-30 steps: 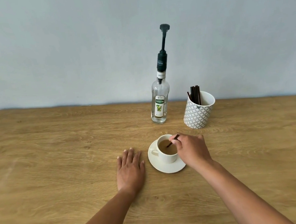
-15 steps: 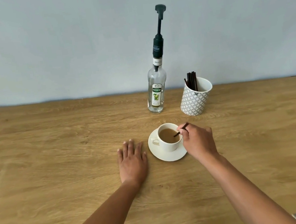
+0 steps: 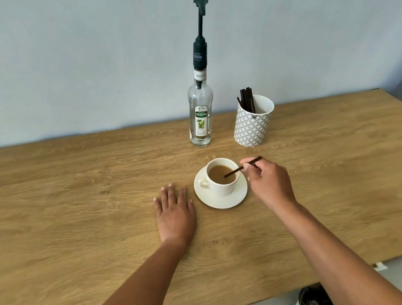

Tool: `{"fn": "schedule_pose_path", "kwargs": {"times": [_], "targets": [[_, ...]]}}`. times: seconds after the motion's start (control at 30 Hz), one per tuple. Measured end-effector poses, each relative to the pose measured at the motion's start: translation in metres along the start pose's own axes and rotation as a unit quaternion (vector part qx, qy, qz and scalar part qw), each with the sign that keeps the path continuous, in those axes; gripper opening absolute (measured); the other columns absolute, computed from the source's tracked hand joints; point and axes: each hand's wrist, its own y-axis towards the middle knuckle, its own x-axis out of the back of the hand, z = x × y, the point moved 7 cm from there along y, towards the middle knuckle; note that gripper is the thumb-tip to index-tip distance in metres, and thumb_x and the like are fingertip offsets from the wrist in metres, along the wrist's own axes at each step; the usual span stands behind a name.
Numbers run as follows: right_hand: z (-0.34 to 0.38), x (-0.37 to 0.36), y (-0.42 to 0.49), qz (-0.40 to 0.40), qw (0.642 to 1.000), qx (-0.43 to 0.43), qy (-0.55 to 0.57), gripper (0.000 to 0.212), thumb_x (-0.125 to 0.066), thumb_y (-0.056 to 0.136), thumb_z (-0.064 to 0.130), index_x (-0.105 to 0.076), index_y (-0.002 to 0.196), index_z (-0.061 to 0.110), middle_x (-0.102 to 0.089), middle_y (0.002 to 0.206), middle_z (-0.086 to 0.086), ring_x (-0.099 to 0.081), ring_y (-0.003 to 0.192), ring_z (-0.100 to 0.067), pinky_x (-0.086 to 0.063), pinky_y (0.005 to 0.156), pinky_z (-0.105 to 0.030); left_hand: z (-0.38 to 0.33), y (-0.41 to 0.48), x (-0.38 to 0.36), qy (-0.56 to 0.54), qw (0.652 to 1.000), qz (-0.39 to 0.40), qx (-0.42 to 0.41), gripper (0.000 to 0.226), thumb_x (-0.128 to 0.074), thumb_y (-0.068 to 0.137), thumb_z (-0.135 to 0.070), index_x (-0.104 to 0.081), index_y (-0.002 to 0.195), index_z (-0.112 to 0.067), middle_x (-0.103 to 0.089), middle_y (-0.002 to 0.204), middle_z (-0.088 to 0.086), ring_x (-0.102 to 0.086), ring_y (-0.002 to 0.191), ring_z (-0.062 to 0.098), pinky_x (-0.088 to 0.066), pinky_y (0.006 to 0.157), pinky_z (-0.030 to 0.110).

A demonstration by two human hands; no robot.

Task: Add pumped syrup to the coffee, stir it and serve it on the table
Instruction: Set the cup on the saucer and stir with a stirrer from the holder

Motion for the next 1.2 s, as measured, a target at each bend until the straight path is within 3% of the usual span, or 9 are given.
{"fn": "schedule_pose_path", "kwargs": {"times": [0.23, 0.37, 0.57, 1.2], "targets": [[0.004, 0.021, -0.014, -0.059, 0.998, 0.018, 0.033, 0.017, -0.061, 0.093, 0.018, -0.072, 0.102, 0.026, -0.076, 0.084, 0.01, -0.067, 0.075, -0.015, -0.05, 0.09, -0.052, 0.0, -0.003, 0.0, 0.003, 1.0, 0.005, -0.014, 0.056, -0.023, 0.102, -0.043, -0.029, 0.155, -0.027, -0.017, 0.167, 0.005, -0.004, 0.155, 0.024, -0.001, 0.126, 0.046], [-0.003, 0.022, -0.019, -0.058, 0.998, -0.004, 0.019, 0.016, -0.061, 0.093, 0.021, -0.073, 0.101, 0.027, -0.075, 0.082, 0.01, -0.061, 0.071, -0.011, -0.05, 0.09, -0.051, -0.001, -0.006, 0.001, 0.004, 1.0, 0.005, -0.019, 0.055, -0.024, 0.102, -0.043, -0.03, 0.155, -0.026, -0.018, 0.167, 0.005, -0.005, 0.155, 0.024, -0.002, 0.126, 0.046], [-0.003, 0.028, -0.026, -0.066, 0.997, -0.003, 0.03, 0.015, -0.061, 0.093, 0.022, -0.073, 0.101, 0.027, -0.076, 0.081, 0.004, -0.065, 0.072, -0.018, -0.05, 0.088, -0.052, -0.001, -0.009, 0.003, -0.006, 1.0, 0.008, -0.023, 0.056, -0.024, 0.102, -0.043, -0.029, 0.155, -0.026, -0.017, 0.167, 0.004, -0.004, 0.155, 0.023, -0.002, 0.126, 0.045], [-0.015, 0.029, -0.03, -0.026, 0.997, -0.014, 0.07, 0.017, -0.058, 0.095, 0.027, -0.071, 0.102, 0.034, -0.076, 0.088, 0.008, -0.069, 0.078, -0.021, -0.053, 0.088, -0.047, -0.009, -0.034, 0.003, -0.003, 1.0, 0.007, -0.009, 0.054, -0.022, 0.104, -0.039, -0.026, 0.156, -0.024, -0.015, 0.168, 0.003, -0.003, 0.155, 0.02, 0.001, 0.126, 0.042]]}}
